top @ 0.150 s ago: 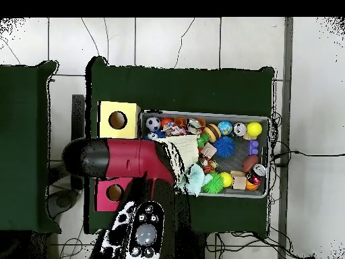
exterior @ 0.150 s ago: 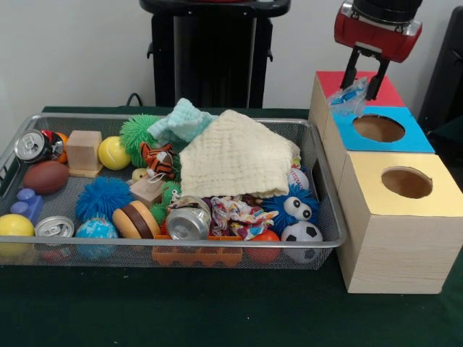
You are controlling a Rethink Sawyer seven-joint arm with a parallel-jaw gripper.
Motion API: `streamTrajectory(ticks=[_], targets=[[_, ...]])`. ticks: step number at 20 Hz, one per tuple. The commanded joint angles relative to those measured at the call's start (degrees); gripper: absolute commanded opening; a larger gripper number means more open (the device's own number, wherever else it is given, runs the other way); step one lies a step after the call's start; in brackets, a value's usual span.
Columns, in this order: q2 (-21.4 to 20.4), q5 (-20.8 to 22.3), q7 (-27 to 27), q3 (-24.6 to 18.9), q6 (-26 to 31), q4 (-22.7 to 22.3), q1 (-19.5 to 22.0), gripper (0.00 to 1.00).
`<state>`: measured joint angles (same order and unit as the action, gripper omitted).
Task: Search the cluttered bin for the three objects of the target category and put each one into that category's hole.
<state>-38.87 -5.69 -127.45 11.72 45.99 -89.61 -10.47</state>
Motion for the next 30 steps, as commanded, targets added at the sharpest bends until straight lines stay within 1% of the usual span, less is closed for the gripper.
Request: streamTrajectory(ticks=[1,5,13,23,27,28,30], targets=[[4.9,-3.5,-18.7,1.1,3.2,4.0,-1.9,0.00],[6.0,-4.2,-19.2,1.8,2.8,4.9,-2.8,0.00],[7.6,-5.5,-19.8,2.3,-1.3,3.8,-4.9,0.00],[8.3,-6.0,-17.2,2.3,-4.9,2.5,-4.5,0.00],[7.9,-6.0,-16.1,2.1,-4.5,2.1,-3.9,0.00],[7.8,-6.3,-16.3,1.9,-4.7,1.7,-3.8,1.00],[7.4,-6.9,-16.0,1.2,-5.1,1.0,-3.4,1.00]])
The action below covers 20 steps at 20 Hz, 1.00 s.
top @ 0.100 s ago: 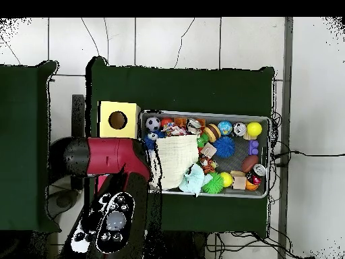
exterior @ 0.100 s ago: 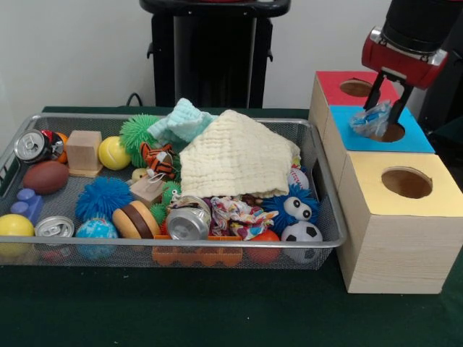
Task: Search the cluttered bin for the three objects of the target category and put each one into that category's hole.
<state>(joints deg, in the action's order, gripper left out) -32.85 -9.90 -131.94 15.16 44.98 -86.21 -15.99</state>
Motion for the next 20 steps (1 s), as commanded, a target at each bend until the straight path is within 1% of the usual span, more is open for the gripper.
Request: streamTrajectory(ticks=[1,7,12,16,20], targets=[[1.3,-3.0,-11.4,-2.6,-4.3,-2.8,2.4,1.00],[0.7,-3.6,-11.0,-2.6,-4.6,-3.8,2.3,1.00],[1.5,-3.6,-12.0,-1.6,-4.6,-2.9,2.0,1.00],[1.0,-4.2,-11.0,-2.4,-5.1,-3.9,2.6,1.00],[-0.3,-4.7,-9.8,-3.0,-6.1,-5.8,3.2,1.00]])
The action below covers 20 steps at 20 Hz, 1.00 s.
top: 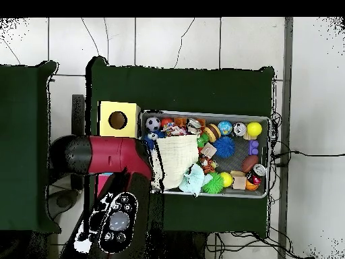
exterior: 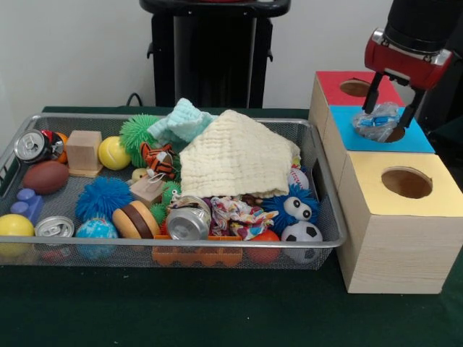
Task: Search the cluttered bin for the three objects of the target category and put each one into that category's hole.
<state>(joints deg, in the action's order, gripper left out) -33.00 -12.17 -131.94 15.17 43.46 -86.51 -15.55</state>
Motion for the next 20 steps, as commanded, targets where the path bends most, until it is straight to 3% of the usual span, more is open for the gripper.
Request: streamTrajectory(ticks=[1,4,8,13,16,20], targets=[[-0.8,-2.2,-9.0,-2.9,-4.0,-5.8,3.0,1.00],[-2.5,-2.2,-8.4,-2.5,-2.3,-6.4,3.2,1.00],[-7.4,-1.6,-7.8,-1.0,5.9,-5.2,3.0,1.00],[-12.9,-1.4,-3.4,-1.8,14.2,-4.4,6.6,1.00],[-14.4,-0.5,0.1,-2.6,14.7,-5.5,9.0,1.00],[-15.4,1.5,6.7,-4.1,8.9,-10.9,13.2,1.00]])
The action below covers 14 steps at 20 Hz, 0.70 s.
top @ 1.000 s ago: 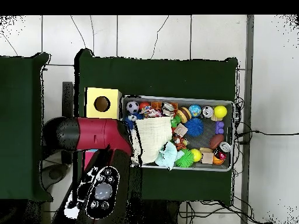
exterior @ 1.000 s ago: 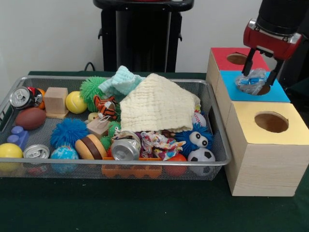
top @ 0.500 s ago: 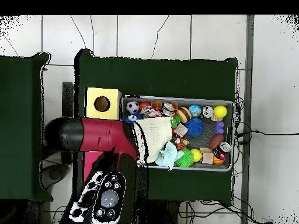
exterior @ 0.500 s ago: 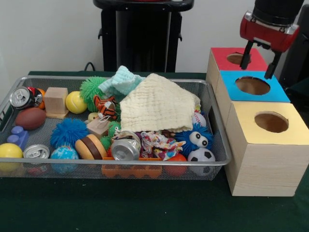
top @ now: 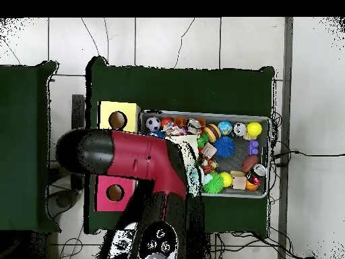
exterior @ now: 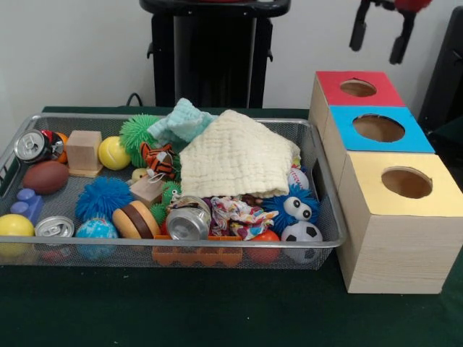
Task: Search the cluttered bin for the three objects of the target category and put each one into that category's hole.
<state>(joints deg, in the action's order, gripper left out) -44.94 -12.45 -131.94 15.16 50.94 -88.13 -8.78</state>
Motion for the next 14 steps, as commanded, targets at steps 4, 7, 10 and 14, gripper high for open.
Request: streamTrajectory(ticks=[4,7,10,14], targets=[[-4.6,5.1,14.5,-6.5,-5.6,-14.9,11.8,1.00],[-4.7,8.0,20.4,-9.5,-9.1,-17.5,17.0,1.00],[-3.9,11.4,23.1,-12.3,-11.8,-18.4,21.1,1.00],[-2.1,16.8,21.8,-15.0,-17.0,-19.5,24.5,1.00]])
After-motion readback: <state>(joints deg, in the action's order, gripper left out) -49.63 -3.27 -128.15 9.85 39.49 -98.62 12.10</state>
